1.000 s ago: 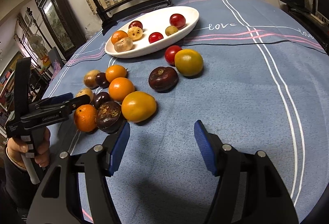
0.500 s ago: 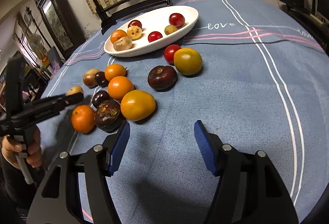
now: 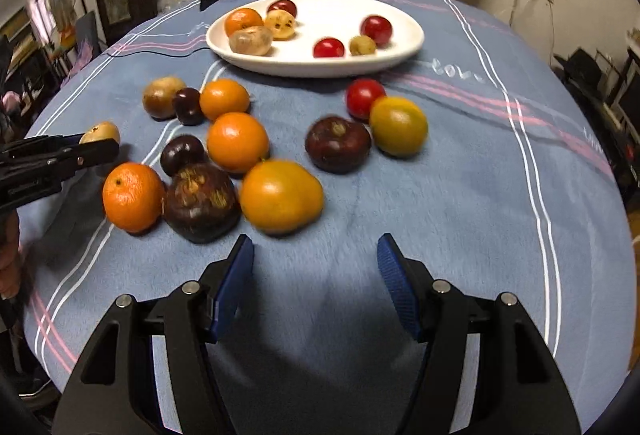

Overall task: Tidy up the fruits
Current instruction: 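Grasp a pale spotted pear with the left gripper while the right grasps a yellow-orange fruit, then place the pale pear on the plate with the left gripper while the right places the yellow-orange fruit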

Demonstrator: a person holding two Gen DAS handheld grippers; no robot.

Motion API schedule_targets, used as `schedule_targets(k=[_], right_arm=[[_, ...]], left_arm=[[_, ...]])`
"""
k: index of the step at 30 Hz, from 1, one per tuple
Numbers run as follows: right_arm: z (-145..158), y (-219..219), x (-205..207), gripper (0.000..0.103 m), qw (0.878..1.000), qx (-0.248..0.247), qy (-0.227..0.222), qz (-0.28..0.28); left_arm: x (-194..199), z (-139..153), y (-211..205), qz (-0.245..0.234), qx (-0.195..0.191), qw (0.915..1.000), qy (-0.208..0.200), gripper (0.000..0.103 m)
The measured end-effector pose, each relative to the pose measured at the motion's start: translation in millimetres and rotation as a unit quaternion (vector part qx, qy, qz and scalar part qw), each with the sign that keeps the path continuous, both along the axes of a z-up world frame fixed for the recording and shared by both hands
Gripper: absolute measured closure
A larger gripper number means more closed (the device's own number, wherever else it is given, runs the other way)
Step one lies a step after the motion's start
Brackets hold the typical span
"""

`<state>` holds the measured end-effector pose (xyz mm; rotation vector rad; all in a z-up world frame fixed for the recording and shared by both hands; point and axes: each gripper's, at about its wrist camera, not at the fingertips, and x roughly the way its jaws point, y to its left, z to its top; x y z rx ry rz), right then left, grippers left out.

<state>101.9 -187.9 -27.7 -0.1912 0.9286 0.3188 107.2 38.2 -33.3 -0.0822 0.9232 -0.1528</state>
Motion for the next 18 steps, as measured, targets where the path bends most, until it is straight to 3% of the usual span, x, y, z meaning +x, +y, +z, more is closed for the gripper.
schedule_targets(k=[3,6,8,9,18], right_arm=[[4.5,11.3,5.6,0.038,0.999,-0.022,-0.024,0.015],[-3.1,18.7,19.0,0.04,0.999,-0.034,-0.006,0.021],[-3.3,20.9,22.6,0.059,0.999,-0.016,0.004,0.032],[-2.6,21.4,23.5,0.061,0.999,-0.011,0.009,0.036],[1.9,2.6,16.1,0.061,0.999,0.033,0.011,0.001]], left_arm=[[-0.6,-2.5,0.4,-0.005,-0.007,1.0,0.004,0.063],[-0.3,-5.6,-0.3,-0.004,-0.007,0.9999,0.007,0.063],[0.0,-7.4,-0.1,-0.005,-0.009,0.9999,0.009,0.063],[0.6,-7.8,-0.1,-0.005,-0.009,0.9999,0.01,0.063],[1.5,-6.4,1.1,-0.003,-0.005,0.9999,0.009,0.063]])
